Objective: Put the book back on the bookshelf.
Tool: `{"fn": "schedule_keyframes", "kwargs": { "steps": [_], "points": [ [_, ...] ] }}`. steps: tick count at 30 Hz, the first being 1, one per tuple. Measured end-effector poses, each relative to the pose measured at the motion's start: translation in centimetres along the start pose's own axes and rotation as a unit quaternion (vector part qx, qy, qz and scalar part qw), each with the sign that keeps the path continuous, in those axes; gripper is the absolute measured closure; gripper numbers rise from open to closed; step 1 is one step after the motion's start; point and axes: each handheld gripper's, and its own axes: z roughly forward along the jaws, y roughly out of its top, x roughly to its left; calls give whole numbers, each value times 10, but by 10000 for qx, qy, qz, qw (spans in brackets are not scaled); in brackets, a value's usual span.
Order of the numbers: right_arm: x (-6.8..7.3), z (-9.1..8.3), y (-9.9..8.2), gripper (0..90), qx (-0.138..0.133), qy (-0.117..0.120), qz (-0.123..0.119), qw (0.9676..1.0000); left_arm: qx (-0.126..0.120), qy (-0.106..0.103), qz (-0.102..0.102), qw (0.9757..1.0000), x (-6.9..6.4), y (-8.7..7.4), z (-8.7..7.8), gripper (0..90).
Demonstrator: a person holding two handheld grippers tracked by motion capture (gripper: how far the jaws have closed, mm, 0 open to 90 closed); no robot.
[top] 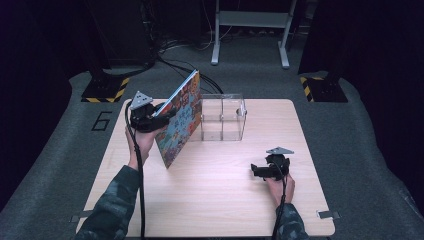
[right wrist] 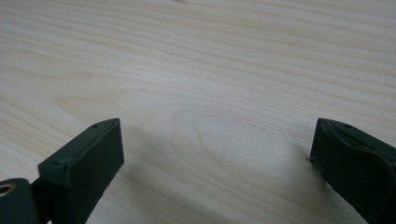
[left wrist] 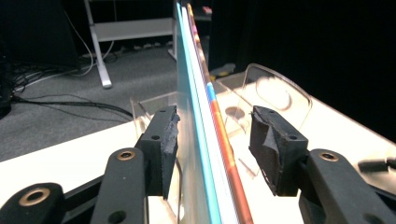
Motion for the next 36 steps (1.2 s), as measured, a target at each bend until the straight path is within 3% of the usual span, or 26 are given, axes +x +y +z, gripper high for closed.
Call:
{"fn": "schedule_keyframes", "kwargs": {
  "steps": [2,6,9,14,26,29,36],
  "points": [
    [0,0,0,25,2,-7,-1,10000,80,-12,48,10000,-1,0,0,570],
    [0,0,0,28,-4,-32,-15,10000,72,127,114,9998,-3,-1,0,753],
    [0,0,0,28,17,-47,-28,10000,14,317,261,9992,-7,-2,0,789],
    [0,0,0,30,-9,-61,-35,10000,-260,453,211,9984,-9,-7,1,806],
    [0,0,0,31,-6,-42,-32,10000,-459,538,71,9975,-5,-6,10,806],
    [0,0,0,31,-7,-43,-35,10000,-421,526,102,9977,-6,-4,13,805],
    [0,0,0,32,-10,-43,-21,10000,-486,545,-31,9973,-3,-3,19,801]
  ]
}}
